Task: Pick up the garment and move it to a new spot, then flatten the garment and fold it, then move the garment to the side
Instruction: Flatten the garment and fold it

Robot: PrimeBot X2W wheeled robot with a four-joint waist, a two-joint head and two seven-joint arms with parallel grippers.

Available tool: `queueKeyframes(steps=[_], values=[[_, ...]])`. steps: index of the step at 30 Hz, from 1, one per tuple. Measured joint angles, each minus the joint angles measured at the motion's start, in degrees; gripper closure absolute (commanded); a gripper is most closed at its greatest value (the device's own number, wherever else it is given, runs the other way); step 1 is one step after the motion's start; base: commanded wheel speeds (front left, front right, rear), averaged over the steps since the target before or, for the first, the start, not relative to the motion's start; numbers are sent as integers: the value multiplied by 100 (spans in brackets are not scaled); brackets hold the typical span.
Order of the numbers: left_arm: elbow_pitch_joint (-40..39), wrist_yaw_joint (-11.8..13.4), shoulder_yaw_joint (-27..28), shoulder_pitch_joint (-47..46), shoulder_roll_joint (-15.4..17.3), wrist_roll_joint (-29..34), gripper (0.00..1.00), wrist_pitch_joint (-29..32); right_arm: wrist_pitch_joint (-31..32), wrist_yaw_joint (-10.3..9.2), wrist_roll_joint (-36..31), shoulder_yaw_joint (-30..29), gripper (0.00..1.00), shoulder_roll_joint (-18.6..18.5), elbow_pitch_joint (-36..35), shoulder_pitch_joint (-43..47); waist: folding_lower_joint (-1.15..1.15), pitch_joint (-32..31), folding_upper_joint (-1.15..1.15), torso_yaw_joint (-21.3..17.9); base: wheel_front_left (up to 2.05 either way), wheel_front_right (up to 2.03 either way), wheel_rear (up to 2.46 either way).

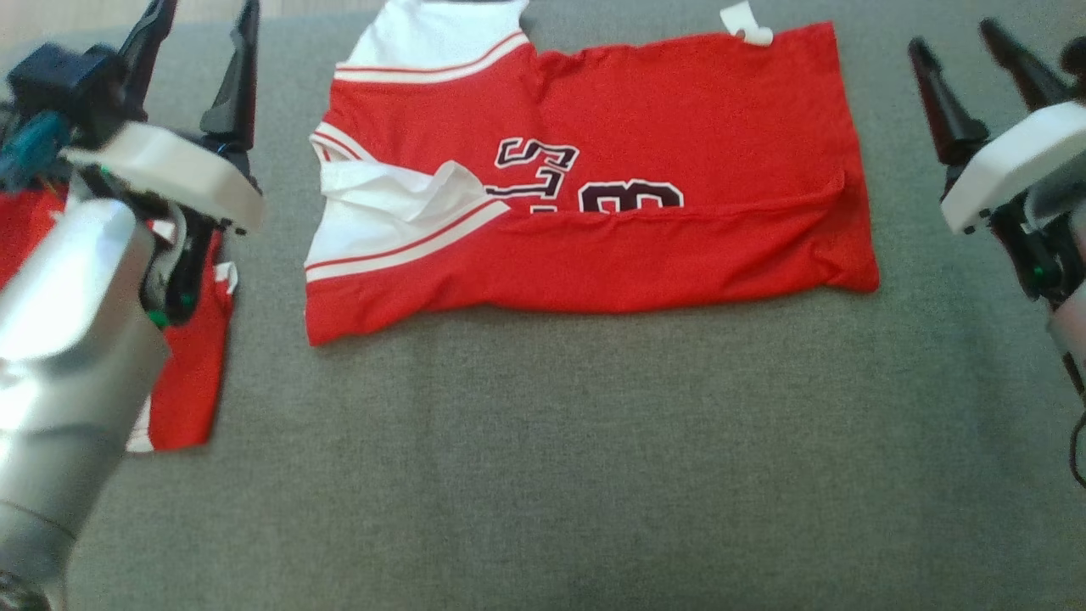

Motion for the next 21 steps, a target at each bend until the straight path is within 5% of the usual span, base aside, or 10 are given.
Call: queueKeyframes(steps=[6,11,21], values=[[-548,367,584,834,-260,-233,0,-324,-887,-1,-492,-858,0,232,14,472,-1,-306,0,23,0,0,0],[-1823,698,1720,2186,-698,215,0,-339,-1109,-1,-1285,-1925,0,734,-539,1582,-1,-627,0,13,0,0,0],[-1917,500,2134,4066,-1485,1051,0,-355,-1063,-1,-2503,-2898,0,1782,-1455,3461,-2,-1008,0,-45,0,0,0]])
